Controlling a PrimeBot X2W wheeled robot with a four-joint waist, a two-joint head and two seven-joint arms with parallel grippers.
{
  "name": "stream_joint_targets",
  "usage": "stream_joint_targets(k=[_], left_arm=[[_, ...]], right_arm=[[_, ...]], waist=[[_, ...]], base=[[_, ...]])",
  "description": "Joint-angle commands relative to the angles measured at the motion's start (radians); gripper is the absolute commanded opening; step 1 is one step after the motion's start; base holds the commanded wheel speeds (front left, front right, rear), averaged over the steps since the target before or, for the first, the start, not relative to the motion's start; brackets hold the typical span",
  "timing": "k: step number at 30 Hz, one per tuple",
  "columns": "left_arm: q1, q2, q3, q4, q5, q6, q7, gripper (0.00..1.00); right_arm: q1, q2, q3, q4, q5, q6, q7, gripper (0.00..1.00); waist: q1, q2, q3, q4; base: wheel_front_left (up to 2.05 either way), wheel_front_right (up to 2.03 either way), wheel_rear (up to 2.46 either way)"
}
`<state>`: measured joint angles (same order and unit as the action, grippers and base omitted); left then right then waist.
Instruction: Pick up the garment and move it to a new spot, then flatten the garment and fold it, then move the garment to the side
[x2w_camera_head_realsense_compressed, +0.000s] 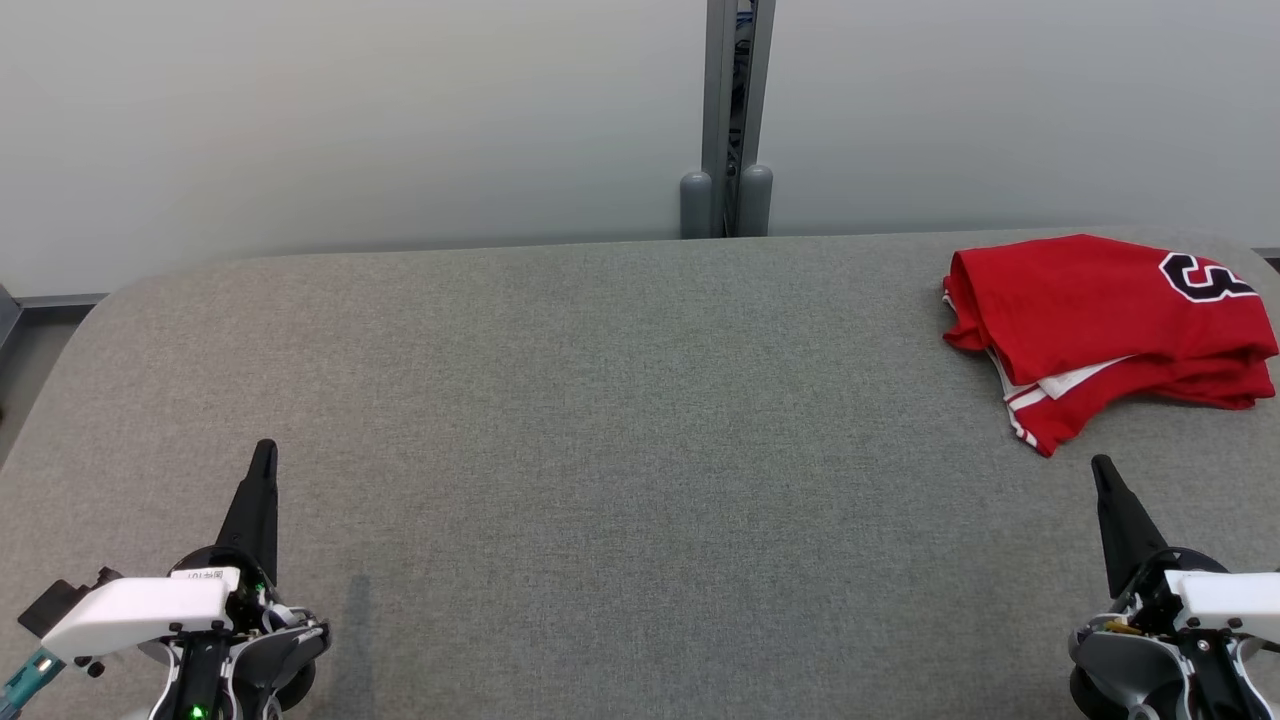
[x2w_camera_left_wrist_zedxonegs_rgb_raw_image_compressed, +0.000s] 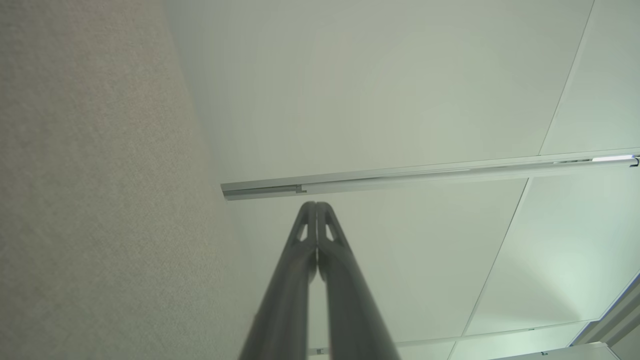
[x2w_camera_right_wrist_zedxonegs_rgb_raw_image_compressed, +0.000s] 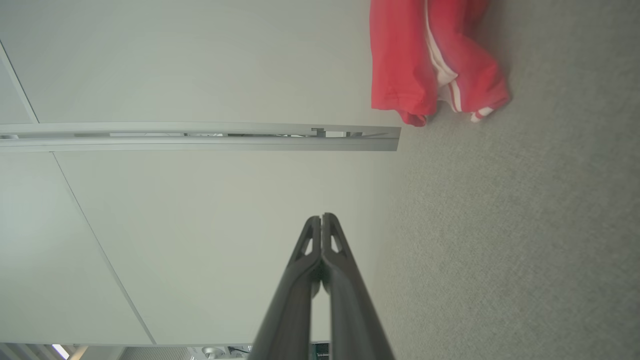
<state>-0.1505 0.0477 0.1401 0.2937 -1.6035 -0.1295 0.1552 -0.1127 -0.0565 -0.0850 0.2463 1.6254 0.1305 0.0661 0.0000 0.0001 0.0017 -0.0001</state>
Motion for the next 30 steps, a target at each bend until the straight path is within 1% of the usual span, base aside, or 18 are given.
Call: stream_joint_targets(k=[1,30], left_arm=[[-0.013,0.005,0.003,-0.001,0.000,-0.004,0.002,0.00],[-0.013,0.005,0.003,-0.001,0.000,-0.004,0.002,0.00]], right_arm=[[-0.004,-0.001,-0.002,0.004,-0.007,0.000,0.007,0.00],[-0.004,0.000,-0.005,0.004,-0.009,0.000,0.007,0.00]], waist=[[0.0000,-0.0001,0.000,0.000],[0.0000,-0.0001,0.000,0.000]], base=[[0.00,0.00,0.00],[0.00,0.00,0.00]])
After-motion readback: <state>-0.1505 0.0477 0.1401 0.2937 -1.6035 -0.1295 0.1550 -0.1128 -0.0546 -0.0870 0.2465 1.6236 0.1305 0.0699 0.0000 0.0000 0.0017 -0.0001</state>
